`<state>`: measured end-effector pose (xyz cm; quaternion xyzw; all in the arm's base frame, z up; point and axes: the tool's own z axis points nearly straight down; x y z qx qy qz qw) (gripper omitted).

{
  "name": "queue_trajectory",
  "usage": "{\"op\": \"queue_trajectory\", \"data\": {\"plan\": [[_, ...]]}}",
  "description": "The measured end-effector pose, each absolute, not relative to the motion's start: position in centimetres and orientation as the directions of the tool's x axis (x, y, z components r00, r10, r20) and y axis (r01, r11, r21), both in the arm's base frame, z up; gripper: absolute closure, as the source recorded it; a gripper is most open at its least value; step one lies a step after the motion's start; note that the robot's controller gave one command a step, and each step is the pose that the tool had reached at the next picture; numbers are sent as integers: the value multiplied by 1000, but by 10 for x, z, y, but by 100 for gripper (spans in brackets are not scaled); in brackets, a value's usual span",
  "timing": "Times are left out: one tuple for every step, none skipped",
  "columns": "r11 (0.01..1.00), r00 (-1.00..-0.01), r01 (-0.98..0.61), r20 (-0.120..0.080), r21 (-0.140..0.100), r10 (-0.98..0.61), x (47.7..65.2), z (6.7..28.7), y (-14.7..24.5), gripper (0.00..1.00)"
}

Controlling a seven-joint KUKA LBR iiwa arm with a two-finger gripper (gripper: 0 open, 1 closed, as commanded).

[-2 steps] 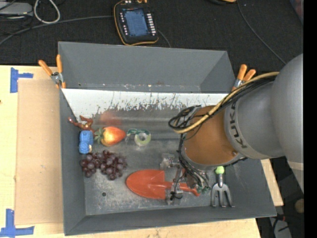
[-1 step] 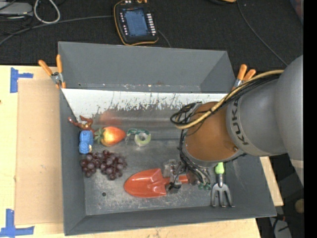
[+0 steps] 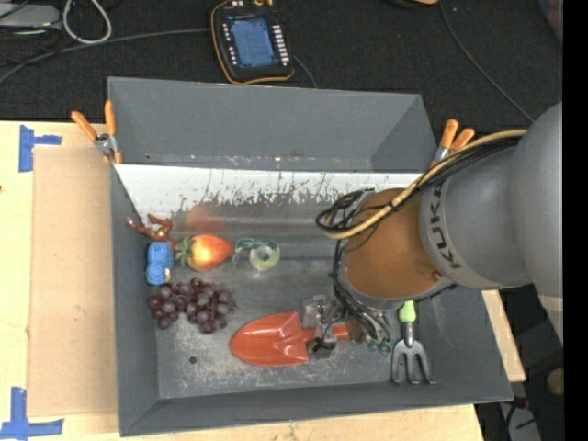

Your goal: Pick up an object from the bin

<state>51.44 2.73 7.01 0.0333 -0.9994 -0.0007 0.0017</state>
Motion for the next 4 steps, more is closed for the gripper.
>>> {"op": "queue_trajectory", "data": {"plan": [[998, -998, -67, 6, 2, -67, 513, 79, 27, 100], [998, -998, -68, 7, 2, -68, 513, 94, 27, 100], [998, -998, -69, 11, 2, -69, 512, 121, 28, 100], [998, -997, -70, 14, 2, -70, 512, 173, 28, 100]]}}
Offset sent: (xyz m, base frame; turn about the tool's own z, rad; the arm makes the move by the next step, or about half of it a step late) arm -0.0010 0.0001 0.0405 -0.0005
